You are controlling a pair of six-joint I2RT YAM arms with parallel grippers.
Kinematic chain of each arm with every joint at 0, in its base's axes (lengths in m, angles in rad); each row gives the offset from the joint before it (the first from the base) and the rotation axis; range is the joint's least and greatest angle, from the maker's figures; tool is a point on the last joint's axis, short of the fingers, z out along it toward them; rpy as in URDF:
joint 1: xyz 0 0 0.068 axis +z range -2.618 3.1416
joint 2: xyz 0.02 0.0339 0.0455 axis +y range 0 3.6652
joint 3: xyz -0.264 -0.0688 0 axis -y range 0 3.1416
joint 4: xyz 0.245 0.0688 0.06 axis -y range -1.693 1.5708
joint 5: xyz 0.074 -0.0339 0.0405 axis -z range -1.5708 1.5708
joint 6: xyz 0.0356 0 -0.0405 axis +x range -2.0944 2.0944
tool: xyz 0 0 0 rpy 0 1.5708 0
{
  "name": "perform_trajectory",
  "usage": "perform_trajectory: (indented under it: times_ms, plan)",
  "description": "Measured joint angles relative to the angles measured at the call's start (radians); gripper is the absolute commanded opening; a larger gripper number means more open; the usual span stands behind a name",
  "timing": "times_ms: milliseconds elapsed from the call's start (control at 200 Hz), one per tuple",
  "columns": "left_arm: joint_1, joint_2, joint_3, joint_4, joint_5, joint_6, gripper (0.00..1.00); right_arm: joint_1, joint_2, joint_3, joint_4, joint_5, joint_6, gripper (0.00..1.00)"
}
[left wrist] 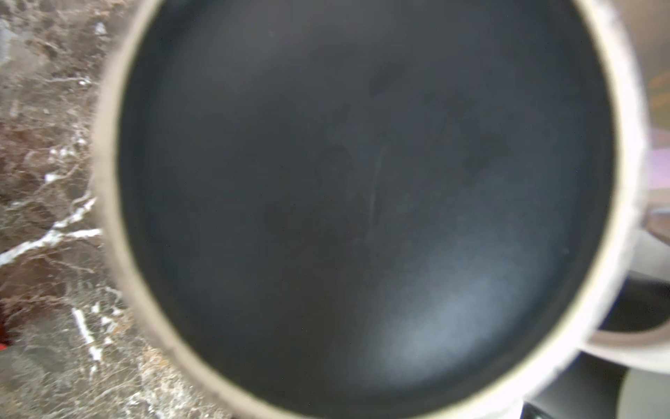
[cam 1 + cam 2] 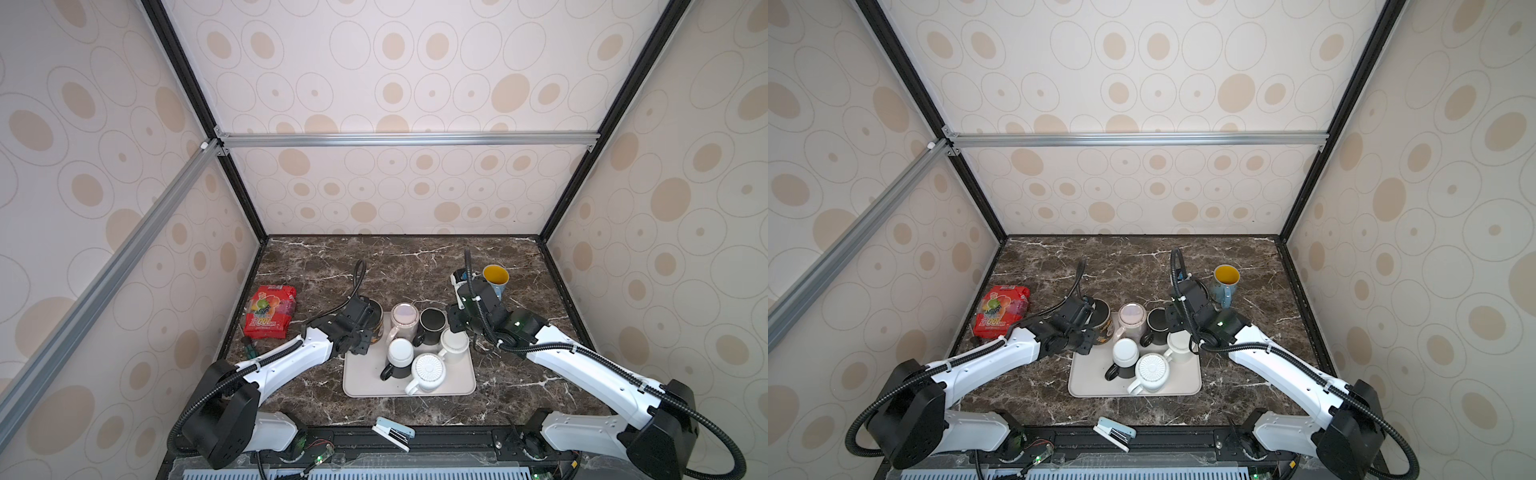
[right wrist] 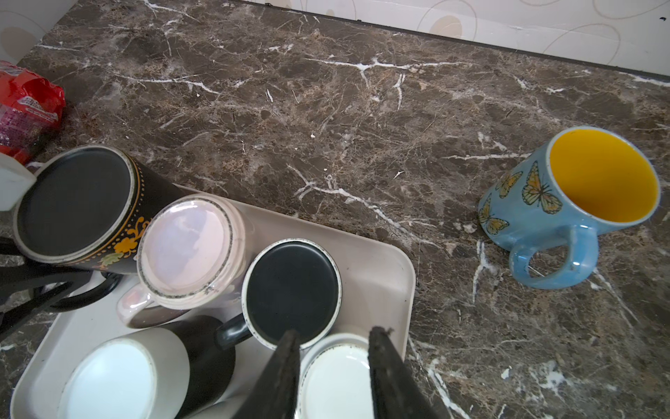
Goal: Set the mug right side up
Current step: 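Lower the left gripper onto the black skull mug's base and close on it, then lift the black skull mug off the tray with the left gripper while the right approaches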
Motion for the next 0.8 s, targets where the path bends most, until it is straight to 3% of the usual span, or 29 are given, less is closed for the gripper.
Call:
perform_trajectory:
  times_ms: [180, 505, 795]
  plan:
    - [0.000, 0.018, 0.000, 0.004, 0.005, 0.000, 0.29, 0.000, 0.000, 0.000, 0.000, 0.010, 0.000, 0.35]
    - [-0.001, 0.031, 0.007, 0.001, 0.002, 0.000, 0.00, 0.000, 0.000, 0.000, 0.000, 0.013, 0.000, 0.34]
    - [-0.006, 0.022, 0.033, -0.041, -0.013, 0.000, 0.00, 0.027, 0.000, 0.023, -0.016, -0.003, 0.002, 0.33]
